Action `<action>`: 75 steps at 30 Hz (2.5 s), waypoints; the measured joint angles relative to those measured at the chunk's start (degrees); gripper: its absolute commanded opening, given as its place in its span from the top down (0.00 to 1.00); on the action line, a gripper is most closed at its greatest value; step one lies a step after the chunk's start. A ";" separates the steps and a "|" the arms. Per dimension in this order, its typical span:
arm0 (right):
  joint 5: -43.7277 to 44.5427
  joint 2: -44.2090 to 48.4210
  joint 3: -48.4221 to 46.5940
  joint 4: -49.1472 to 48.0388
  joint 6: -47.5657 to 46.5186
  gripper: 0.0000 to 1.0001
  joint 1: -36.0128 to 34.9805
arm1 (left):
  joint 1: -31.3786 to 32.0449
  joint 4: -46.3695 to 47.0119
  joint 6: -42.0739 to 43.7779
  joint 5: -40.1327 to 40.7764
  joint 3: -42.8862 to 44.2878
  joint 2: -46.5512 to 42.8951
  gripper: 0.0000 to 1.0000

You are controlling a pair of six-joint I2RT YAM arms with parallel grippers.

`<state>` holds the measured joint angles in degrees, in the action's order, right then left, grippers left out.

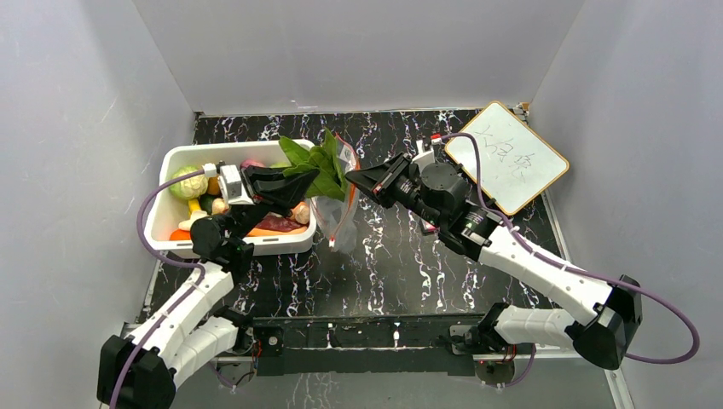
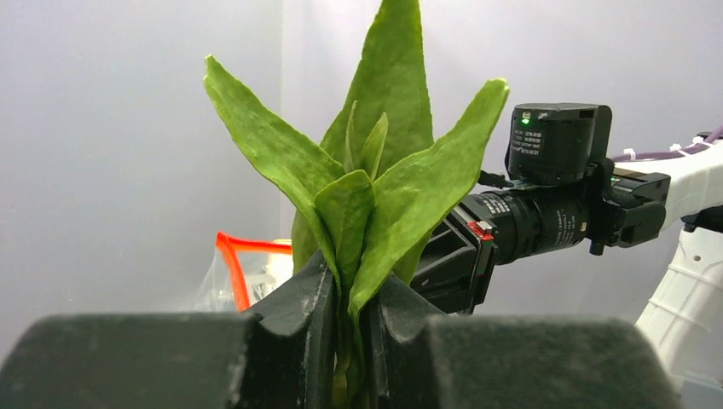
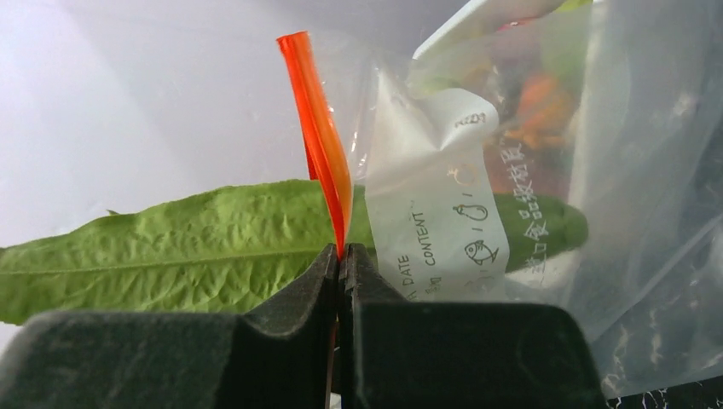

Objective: Place the food in the zip-top bag and seal the zipper
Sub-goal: Place the fake vegetable in the zipper food storage bag, then adjust the zipper food storage bag at the center of the board.

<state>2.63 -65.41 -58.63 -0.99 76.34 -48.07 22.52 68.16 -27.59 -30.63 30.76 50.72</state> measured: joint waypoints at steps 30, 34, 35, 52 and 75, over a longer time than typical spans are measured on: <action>-1.01 -1.57 1.44 -5.46 -0.11 1.00 -0.20 | 0.00 -32.68 -1.29 -1.09 9.31 -1.60 0.23; 0.48 -1.42 3.26 -5.29 -1.38 1.00 -0.22 | 0.00 -48.92 2.19 2.40 19.52 -3.34 0.22; 0.94 -1.42 3.26 -5.07 -1.75 1.00 -0.20 | 0.00 -53.99 3.28 3.93 22.08 -3.74 0.23; 4.74 1.18 2.80 -3.41 -8.07 1.00 -0.20 | 0.00 -88.08 6.97 11.19 22.77 -2.16 0.39; -0.31 5.75 4.74 -3.69 -13.31 1.00 -0.20 | 0.00 -73.40 7.02 3.93 21.57 4.55 0.63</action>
<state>2.33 -59.66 -53.89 -4.69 63.02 -48.27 22.52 -5.23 -20.58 -26.70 52.34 55.27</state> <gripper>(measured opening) 0.009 0.419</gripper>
